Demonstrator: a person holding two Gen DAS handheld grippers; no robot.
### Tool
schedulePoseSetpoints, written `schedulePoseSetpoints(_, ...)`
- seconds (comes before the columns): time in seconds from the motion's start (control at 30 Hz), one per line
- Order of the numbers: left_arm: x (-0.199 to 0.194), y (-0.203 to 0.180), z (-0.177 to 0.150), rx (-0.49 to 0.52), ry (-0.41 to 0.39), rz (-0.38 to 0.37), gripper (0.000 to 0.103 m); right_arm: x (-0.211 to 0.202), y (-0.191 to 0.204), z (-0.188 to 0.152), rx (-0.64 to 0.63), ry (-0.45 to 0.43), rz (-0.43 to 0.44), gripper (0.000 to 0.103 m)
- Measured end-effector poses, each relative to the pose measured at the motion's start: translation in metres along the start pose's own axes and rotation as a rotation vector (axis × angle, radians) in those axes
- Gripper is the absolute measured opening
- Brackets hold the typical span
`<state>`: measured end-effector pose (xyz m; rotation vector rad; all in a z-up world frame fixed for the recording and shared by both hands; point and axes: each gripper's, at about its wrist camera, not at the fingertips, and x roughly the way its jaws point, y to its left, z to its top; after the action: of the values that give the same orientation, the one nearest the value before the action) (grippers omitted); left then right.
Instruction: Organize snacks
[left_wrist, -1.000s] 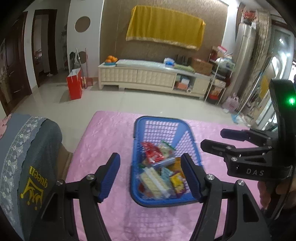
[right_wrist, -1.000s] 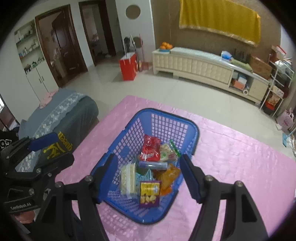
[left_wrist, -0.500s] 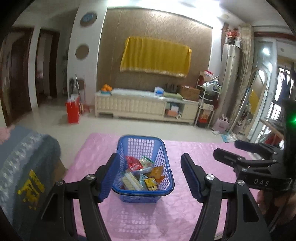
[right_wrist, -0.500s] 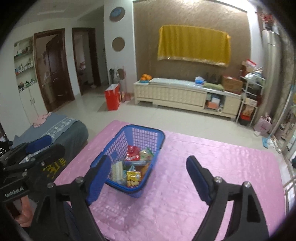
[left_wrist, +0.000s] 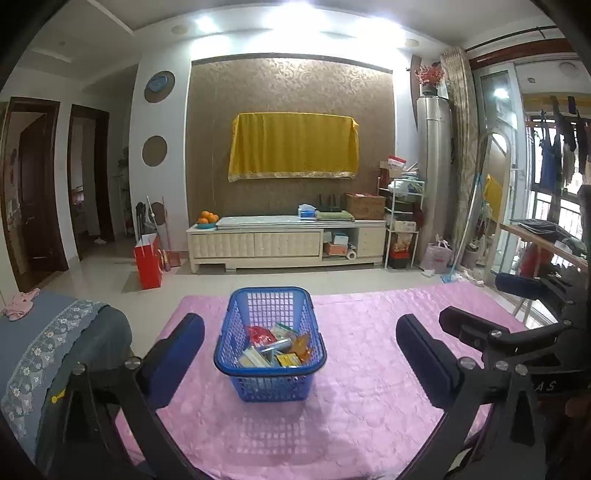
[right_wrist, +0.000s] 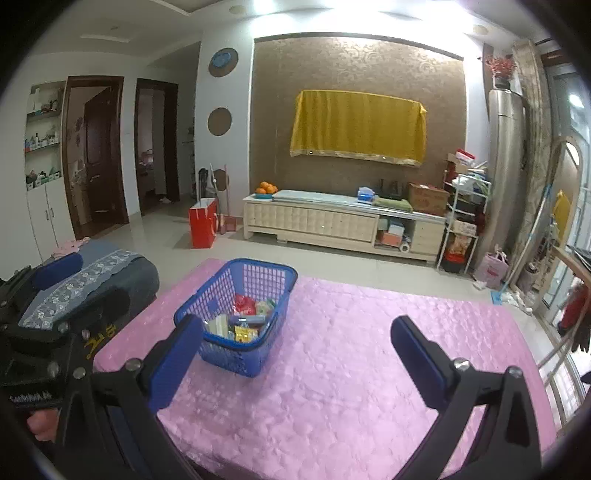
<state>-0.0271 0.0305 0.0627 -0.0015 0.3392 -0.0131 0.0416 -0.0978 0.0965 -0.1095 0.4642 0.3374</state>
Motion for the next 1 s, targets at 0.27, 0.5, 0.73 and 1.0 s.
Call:
schedulePoseSetpoints(0.27,-0.009,0.000,-0.014,-0.024,0.028,-0.003,0.103,-0.012,-0.002,-0.017,0.020,0.005,-0.025,0.103)
schedulePoseSetpoints(0.5,-0.012,0.001,-0.015,-0.023,0.032,-0.020,0.103,-0.022,0.001,-0.018,0.019,-0.010,-0.029,0.103)
schedulePoseSetpoints(0.73,-0.012,-0.002,-0.019,-0.013,0.040,-0.016,0.103,-0.028,0.005,-0.024,0.025,-0.006,-0.020,0.103)
schedulePoseSetpoints(1.0,-0.011,-0.004,-0.017,-0.006,0.054,-0.023,0.103,-0.030,0.004,-0.025,0.020,-0.003,-0.031,0.103)
